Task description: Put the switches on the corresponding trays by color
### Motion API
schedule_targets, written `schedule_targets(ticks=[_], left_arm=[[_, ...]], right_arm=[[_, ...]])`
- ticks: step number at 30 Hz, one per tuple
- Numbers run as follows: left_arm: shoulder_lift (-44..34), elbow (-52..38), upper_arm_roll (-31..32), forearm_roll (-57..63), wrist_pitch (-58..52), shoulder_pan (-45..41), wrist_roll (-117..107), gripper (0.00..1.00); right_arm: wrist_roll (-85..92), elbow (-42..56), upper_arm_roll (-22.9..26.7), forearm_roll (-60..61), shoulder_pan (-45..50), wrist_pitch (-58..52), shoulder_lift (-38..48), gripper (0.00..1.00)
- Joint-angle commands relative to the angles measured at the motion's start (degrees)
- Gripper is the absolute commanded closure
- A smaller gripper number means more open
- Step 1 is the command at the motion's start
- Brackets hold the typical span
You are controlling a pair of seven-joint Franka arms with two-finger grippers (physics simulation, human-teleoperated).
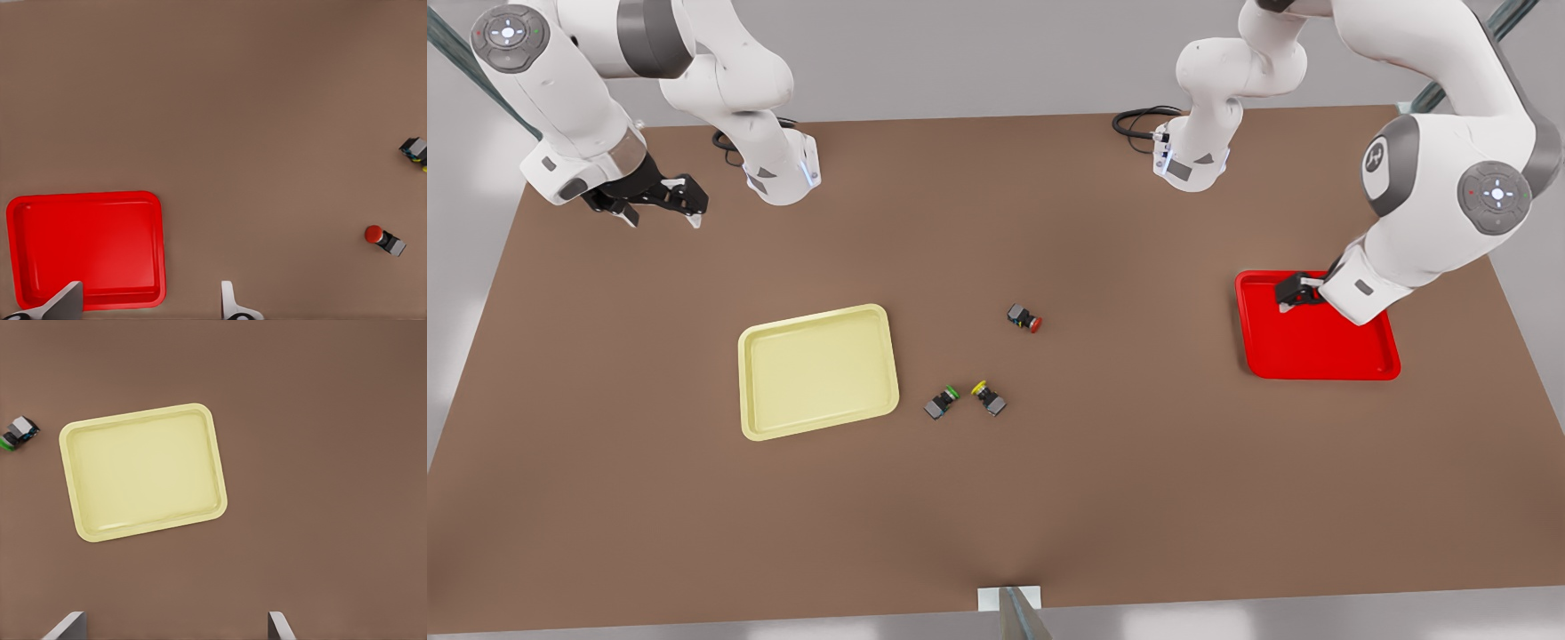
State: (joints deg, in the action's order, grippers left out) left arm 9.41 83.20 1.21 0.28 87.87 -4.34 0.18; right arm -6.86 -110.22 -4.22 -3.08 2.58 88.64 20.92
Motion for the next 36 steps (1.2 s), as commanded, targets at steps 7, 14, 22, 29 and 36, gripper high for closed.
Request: schedule_targets(ticks=[7,14,22,29,36], left_arm=[[-0.9,0.4,1.2,0.5,0.6,-0.1,-0.7,0.0],[1.1,4.9,12.8,-2.3,4.1,-4.0,-39.6,0.0],[11.9,4.3,23.4,-1.9,25.7,-15.2,-99.4,0.0],[15.7,4.7,24.2,1.8,28.6,-16.7,-99.2,0.0],[13.4,20.7,23.6,1.4,45.0,-17.8,-97.6,0.0]], right_arm=[[7.3,7.2,-1.2,6.1,2.4,2.5,-8.5,0.0],[17.5,31.6,-16.3,1.5,10.6,15.2,-44.6,0.0],[8.3,42.3,-15.9,-2.1,20.3,22.5,-62.6,0.0],[9.1,46.1,-14.8,-3.2,20.3,30.5,-71.7,0.0],[8.8,47.7,-15.0,-4.8,22.4,30.8,-75.2,0.0]])
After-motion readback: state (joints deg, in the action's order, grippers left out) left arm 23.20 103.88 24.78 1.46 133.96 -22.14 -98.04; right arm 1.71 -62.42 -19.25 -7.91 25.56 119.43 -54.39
